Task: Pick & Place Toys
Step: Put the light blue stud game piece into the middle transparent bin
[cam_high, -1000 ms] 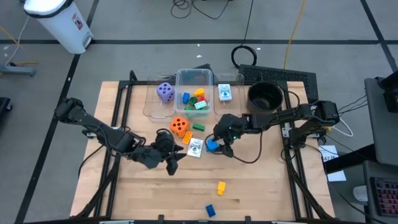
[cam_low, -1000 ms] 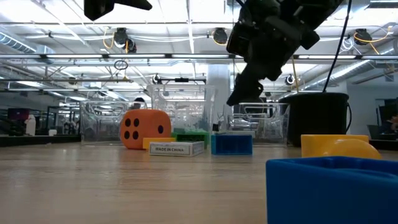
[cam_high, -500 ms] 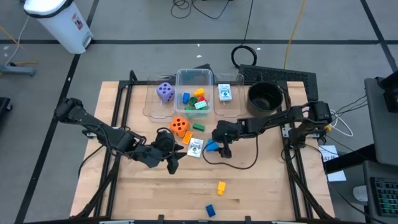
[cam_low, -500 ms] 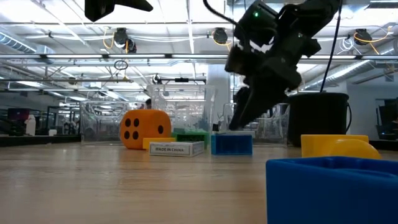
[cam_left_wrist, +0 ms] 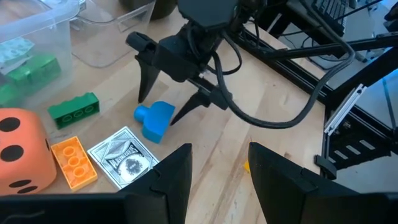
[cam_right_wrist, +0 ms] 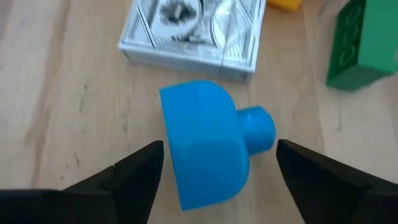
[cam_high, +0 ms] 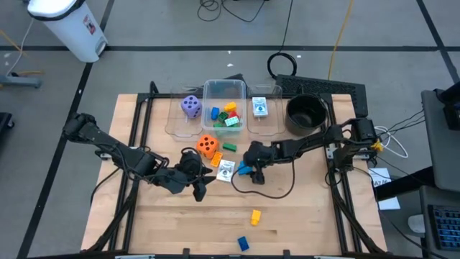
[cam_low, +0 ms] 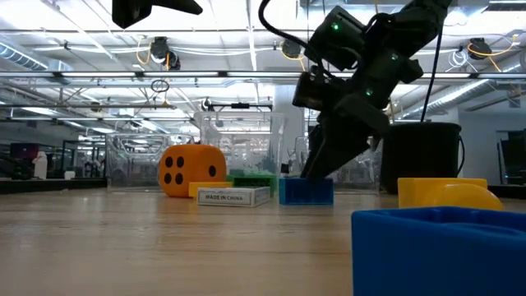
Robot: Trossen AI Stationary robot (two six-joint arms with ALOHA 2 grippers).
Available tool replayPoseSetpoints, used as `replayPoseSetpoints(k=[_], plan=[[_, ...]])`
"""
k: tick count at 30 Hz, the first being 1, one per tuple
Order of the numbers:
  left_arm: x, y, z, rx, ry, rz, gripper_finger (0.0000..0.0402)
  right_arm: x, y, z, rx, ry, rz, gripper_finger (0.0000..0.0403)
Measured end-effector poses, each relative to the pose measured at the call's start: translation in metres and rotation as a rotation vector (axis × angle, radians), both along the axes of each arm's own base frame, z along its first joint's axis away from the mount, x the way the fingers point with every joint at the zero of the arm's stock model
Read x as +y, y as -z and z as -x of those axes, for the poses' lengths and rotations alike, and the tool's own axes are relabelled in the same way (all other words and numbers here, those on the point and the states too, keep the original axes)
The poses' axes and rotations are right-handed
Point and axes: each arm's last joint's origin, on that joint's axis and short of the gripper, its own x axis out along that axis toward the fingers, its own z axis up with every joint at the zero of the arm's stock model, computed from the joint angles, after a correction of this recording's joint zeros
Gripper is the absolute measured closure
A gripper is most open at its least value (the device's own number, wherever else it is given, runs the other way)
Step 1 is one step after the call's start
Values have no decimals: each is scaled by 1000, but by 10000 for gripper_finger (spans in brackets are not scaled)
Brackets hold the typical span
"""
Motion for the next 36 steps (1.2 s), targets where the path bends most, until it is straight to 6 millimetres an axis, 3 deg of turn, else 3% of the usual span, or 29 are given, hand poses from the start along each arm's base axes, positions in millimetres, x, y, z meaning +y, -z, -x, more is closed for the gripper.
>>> replayPoseSetpoints(k=[12, 24, 30, 36], plan=[[0, 0, 0, -1, -1, 3, 241, 3, 4, -5, -21, -10, -4, 231], [0, 0, 0, 6, 5, -1, 241, 6, 4, -6, -41, 8, -3, 242], [0, 0, 0, 6, 6, -2, 241, 5, -10, -2, -78, 29, 37, 243], [1, 0, 0, 0, -6, 15, 241, 6, -41, 4, -187, 26, 48, 243]])
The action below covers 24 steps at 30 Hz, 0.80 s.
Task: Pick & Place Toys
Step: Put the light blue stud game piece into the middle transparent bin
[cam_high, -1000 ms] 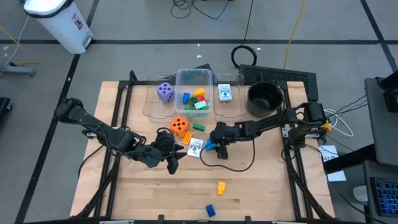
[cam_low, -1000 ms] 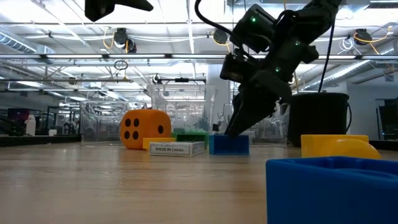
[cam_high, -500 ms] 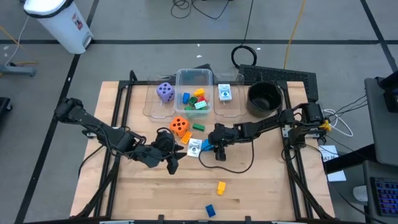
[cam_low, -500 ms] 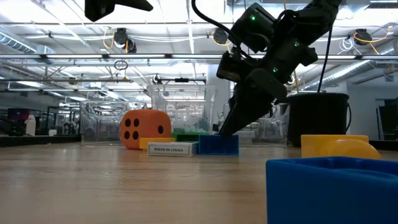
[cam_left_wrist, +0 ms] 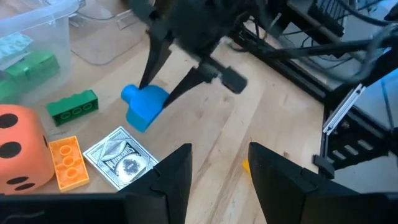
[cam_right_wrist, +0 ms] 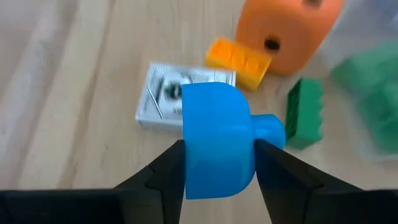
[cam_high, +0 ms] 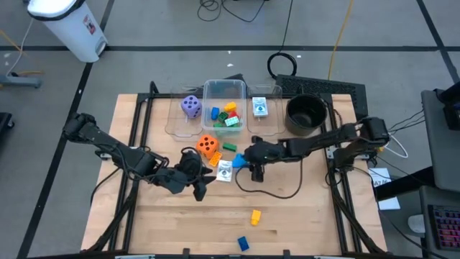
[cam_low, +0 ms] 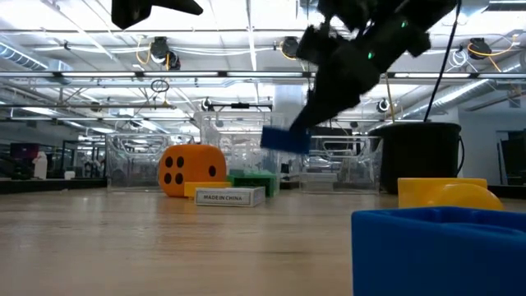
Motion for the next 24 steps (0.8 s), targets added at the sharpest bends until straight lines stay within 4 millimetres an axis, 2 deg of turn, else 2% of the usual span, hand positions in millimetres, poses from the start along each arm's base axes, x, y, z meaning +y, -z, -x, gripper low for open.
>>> replayPoseSetpoints(k=[5, 12, 18, 24], plan=[[12, -2, -7, -39, -82, 74, 241, 15, -31, 10, -112, -46, 105, 243], [44, -5, -20, -66, -150, 124, 241, 51, -60, 22, -267, -98, 300, 243], [72, -11, -31, -127, -157, 207, 236, 69, -69, 26, -344, -67, 387, 243], [91, -14, -38, -176, -158, 244, 184, 72, -70, 27, -353, -56, 412, 243]])
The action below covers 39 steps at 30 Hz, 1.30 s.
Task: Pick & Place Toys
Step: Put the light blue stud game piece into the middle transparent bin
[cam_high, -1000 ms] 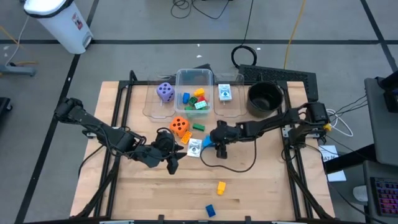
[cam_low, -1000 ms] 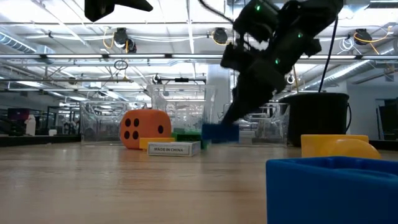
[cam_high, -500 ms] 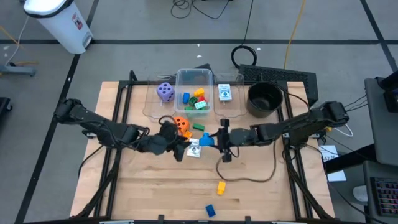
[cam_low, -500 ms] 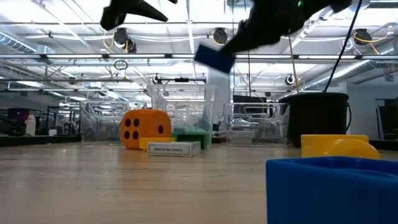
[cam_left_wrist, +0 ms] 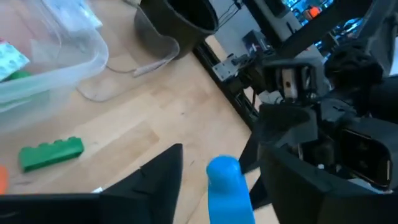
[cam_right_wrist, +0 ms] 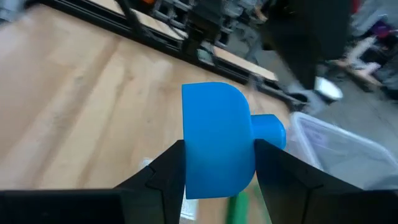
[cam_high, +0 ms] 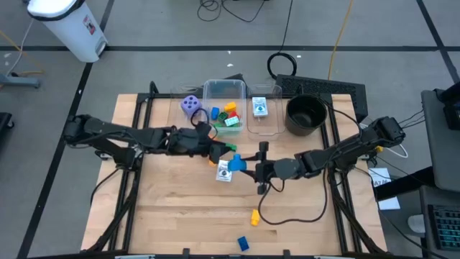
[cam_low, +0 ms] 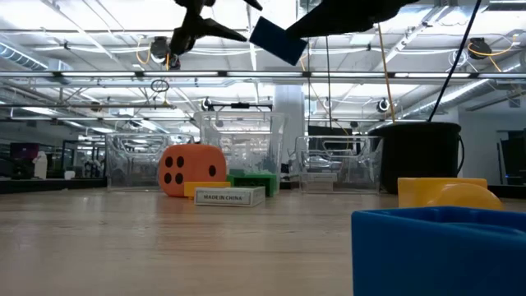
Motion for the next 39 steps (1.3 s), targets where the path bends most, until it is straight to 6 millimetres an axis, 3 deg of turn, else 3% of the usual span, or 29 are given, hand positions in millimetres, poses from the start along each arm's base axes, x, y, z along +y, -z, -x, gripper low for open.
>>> replayPoseSetpoints(k=[9, 18, 26, 30, 39], plan=[[15, 14, -22, -26, 151, 120, 122, 1, -4, -1, -12, -19, 98, 243], [29, 36, -36, 38, 229, 227, 119, 0, -4, -1, -2, -28, 129, 243], [32, 39, -39, 43, 255, 249, 121, 0, -3, -1, 6, -31, 138, 243], [32, 38, -39, 31, 258, 243, 149, 0, -1, 0, 24, -32, 145, 244], [31, 37, -40, 18, 296, 246, 256, -1, 0, 0, 34, -23, 126, 244]])
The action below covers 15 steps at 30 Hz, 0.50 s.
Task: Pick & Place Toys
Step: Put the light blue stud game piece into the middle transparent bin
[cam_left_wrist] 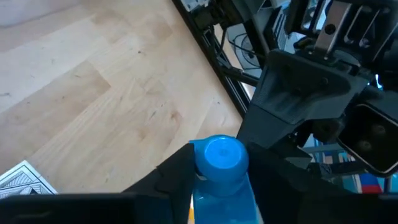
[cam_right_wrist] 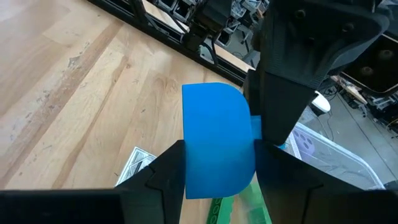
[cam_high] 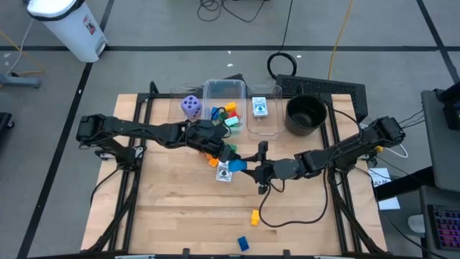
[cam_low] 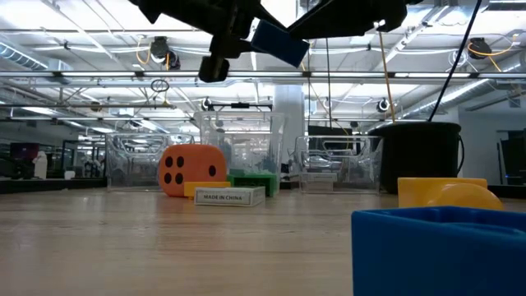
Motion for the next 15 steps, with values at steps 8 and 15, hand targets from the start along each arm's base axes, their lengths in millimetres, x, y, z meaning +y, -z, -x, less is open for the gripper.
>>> replayPoseSetpoints(k=[8, 15], plan=[[-2, 0, 0, -4, 25, -12, 271, 0, 0, 0, 0, -2, -1, 244], [-2, 0, 0, -4, 21, -13, 282, 0, -1, 0, -9, -3, -2, 244]])
